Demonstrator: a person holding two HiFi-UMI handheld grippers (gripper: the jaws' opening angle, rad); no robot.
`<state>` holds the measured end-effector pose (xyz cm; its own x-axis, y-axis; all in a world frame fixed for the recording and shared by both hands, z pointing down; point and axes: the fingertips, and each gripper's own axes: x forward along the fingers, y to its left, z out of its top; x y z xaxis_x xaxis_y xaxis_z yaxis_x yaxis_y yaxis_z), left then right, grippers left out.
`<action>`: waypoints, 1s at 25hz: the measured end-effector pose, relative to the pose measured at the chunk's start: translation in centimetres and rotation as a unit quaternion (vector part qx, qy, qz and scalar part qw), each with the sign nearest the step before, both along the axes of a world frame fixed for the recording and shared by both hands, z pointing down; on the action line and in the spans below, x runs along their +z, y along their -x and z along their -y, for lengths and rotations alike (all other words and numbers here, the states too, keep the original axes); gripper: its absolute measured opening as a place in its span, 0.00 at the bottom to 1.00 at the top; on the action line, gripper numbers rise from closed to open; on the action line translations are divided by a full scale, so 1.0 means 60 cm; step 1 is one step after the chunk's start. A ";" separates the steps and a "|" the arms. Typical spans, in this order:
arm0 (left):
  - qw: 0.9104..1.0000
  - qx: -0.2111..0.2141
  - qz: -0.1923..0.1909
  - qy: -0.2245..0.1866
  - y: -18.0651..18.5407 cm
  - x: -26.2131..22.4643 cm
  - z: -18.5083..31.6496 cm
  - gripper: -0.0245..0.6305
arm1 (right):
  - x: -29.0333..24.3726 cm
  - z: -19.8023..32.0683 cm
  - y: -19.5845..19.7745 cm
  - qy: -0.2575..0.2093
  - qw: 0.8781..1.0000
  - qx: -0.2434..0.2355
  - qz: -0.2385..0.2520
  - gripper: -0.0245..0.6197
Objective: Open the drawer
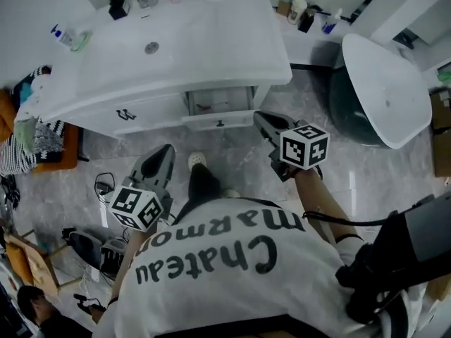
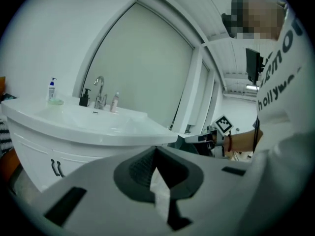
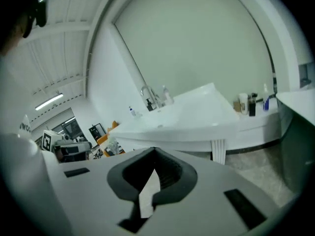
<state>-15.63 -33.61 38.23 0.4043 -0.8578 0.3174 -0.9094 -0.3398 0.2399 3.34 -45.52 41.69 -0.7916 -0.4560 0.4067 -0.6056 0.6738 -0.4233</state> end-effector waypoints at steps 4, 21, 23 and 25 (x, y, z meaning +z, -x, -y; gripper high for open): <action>0.998 0.001 0.043 -0.037 -0.022 -0.039 -0.009 0.05 | -0.118 -0.011 -0.024 -0.082 0.996 0.003 0.026 0.05; 0.999 0.014 0.022 -0.045 -0.091 -0.046 -0.040 0.05 | -0.143 -0.068 -0.096 -0.124 0.992 0.012 0.006 0.05; 0.999 0.013 0.022 -0.044 -0.090 -0.046 -0.041 0.05 | -0.143 -0.070 -0.095 -0.128 0.992 0.010 0.003 0.05; 0.999 0.011 0.020 -0.041 -0.087 -0.043 -0.043 0.05 | -0.144 -0.070 -0.093 -0.129 0.992 0.008 0.004 0.05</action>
